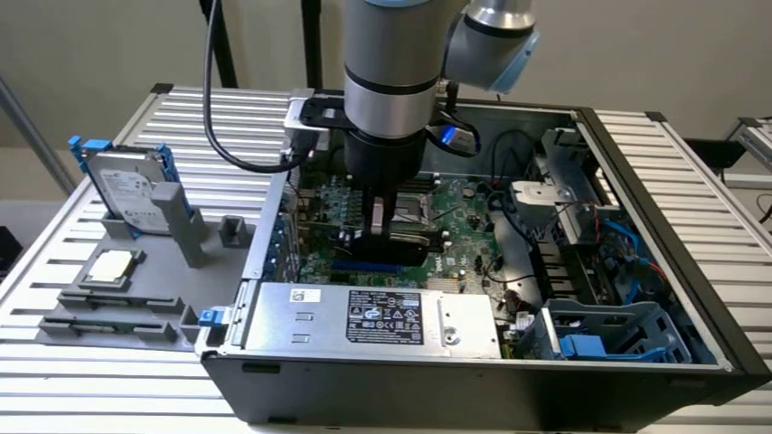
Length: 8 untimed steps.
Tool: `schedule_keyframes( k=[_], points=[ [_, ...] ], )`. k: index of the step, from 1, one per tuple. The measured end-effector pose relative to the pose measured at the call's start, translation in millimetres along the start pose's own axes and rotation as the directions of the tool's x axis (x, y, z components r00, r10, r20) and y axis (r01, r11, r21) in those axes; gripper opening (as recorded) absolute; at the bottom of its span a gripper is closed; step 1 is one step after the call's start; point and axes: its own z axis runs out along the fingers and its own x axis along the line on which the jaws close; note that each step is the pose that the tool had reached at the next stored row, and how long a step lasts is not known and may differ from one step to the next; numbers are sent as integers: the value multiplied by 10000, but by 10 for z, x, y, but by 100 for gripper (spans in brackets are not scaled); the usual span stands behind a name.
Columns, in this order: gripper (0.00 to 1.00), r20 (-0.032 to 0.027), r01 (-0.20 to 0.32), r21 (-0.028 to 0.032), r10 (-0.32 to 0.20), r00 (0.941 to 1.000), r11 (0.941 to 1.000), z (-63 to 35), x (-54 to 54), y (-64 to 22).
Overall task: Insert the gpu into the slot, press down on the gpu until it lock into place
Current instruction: 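Insert the gpu into the slot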
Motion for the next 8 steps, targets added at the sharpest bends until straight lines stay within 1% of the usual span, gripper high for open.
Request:
schedule_keyframes(
  k=[2,4,8],
  points=[
    [26,-2,0,-35,0,10000,10000,20,0,-1],
    [26,-3,-1,-57,1,10000,10000,34,-2,-1],
    [26,-3,5,-62,-5,10000,10000,41,-5,-1]
  ],
)
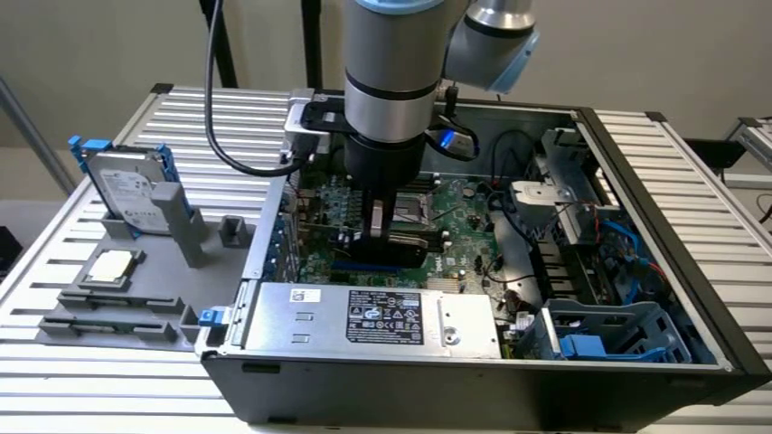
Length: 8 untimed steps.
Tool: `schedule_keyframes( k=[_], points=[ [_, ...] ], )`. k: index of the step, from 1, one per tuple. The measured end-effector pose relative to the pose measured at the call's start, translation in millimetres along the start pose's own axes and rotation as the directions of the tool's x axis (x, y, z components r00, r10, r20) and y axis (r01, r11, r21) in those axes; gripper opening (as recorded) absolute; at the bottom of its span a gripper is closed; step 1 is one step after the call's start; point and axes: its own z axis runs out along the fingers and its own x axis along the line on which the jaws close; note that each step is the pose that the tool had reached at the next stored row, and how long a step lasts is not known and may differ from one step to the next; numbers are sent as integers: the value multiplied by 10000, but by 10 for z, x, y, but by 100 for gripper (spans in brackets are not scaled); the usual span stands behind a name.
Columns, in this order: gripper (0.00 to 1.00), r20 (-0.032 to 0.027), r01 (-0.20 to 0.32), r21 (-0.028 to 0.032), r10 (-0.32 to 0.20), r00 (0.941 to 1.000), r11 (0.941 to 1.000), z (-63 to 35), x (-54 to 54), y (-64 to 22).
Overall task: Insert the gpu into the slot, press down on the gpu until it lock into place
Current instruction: 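Insert the gpu into the slot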
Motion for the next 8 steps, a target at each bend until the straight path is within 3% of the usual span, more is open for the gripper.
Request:
schedule_keyframes(
  k=[8],
  points=[
    [26,-3,206,-10,-206,9998,9998,16,-36,2]
  ],
)
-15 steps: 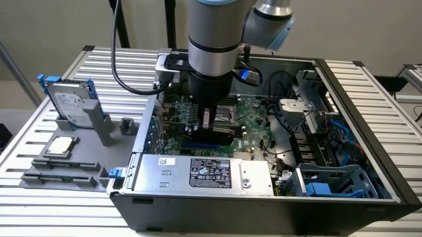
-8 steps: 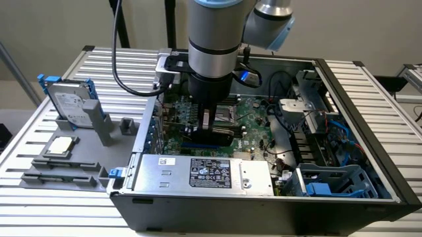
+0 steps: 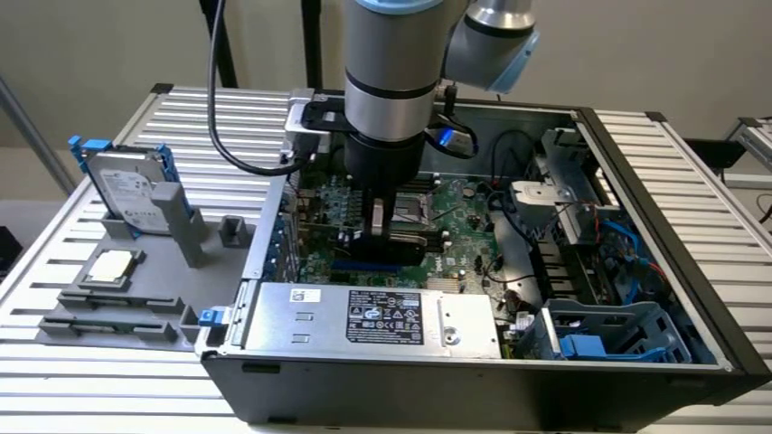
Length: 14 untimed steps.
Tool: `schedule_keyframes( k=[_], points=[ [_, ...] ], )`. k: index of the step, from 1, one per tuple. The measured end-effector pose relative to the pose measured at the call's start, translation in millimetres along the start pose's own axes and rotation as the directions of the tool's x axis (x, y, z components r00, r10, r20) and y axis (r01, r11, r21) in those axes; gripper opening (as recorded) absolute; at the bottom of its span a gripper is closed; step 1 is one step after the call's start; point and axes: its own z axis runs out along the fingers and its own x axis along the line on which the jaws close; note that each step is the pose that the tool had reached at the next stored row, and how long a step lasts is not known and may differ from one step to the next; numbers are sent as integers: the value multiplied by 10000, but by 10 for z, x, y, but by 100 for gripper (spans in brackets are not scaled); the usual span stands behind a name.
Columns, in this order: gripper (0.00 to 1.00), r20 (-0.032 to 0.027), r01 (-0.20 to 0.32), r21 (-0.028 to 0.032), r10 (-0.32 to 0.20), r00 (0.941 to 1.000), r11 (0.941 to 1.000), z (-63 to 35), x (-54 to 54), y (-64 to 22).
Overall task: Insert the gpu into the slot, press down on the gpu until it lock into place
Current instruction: 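Insert the gpu into the slot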
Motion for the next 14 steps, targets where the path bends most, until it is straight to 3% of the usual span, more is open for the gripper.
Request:
schedule_keyframes(
  k=[14],
  points=[
    [26,-4,101,-8,-101,9999,9999,64,3,8]
  ],
)
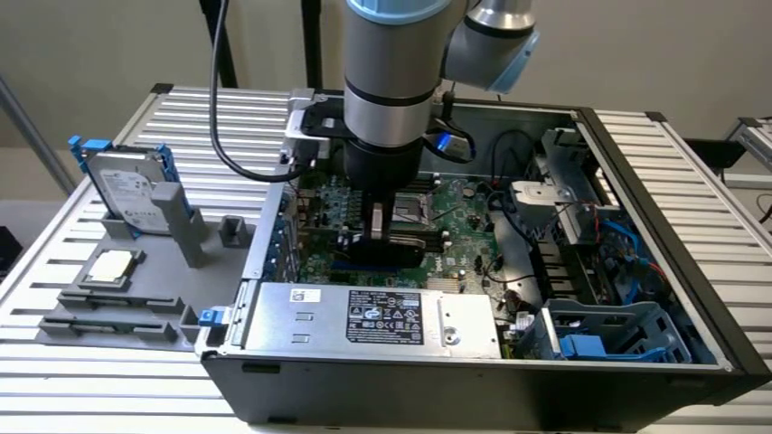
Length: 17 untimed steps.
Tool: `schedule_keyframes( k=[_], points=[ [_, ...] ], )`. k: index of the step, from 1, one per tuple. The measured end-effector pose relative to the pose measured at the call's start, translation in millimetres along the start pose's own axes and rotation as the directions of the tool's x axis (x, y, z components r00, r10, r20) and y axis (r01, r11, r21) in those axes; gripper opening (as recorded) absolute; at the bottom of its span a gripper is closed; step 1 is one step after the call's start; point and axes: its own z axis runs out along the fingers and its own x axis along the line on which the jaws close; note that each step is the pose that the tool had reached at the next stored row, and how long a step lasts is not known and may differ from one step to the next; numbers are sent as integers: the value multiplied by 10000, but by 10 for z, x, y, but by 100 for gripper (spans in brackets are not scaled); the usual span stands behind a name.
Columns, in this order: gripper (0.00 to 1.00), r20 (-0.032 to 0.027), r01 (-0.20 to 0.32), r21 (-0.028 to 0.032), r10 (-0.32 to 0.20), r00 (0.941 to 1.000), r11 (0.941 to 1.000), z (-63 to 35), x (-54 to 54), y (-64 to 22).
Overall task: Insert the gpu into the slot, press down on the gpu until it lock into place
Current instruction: 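Insert the gpu into the slot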
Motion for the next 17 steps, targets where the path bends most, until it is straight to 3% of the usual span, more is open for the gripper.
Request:
schedule_keyframes(
  k=[17],
  points=[
    [26,1,107,-31,-107,9999,9999,6,-7,11]
  ],
)
